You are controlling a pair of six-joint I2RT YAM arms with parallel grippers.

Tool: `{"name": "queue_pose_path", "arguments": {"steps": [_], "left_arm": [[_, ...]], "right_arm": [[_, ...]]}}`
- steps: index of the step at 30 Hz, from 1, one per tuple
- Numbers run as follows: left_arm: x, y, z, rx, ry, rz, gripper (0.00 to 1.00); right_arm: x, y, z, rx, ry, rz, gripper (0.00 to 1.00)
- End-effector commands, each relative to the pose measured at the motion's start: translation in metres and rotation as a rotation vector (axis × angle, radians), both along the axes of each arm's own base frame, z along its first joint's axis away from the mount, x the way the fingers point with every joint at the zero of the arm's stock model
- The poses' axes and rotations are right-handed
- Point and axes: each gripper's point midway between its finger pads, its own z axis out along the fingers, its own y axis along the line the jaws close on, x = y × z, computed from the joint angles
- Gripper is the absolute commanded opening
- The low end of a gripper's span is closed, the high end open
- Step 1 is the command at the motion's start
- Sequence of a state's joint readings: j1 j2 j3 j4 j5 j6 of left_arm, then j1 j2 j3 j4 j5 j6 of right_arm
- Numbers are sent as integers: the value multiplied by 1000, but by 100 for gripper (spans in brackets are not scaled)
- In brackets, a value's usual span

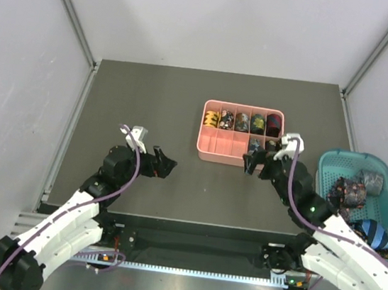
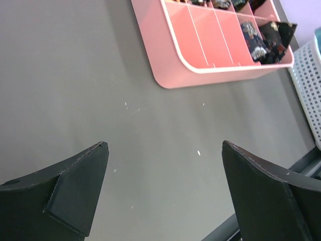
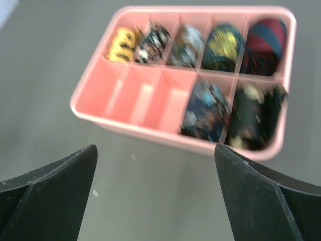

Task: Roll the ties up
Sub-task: Place the rolled tie into the container

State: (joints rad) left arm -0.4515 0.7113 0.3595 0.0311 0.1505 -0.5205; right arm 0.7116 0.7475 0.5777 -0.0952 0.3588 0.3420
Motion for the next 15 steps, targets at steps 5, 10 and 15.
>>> {"name": "queue_pose_path", "arguments": {"steps": [5, 10, 15], "left_arm": [[-10, -4, -19, 9, -31, -61, 97], [-11, -7, -28, 14, -18, -83, 97], [-10, -8, -28, 19, -17, -88, 96]], "right_arm": [[-28, -30, -32, 59, -59, -35, 100], [-33, -33, -47, 100, -57, -42, 100], [-31, -35, -46, 76, -21, -61, 100]]}}
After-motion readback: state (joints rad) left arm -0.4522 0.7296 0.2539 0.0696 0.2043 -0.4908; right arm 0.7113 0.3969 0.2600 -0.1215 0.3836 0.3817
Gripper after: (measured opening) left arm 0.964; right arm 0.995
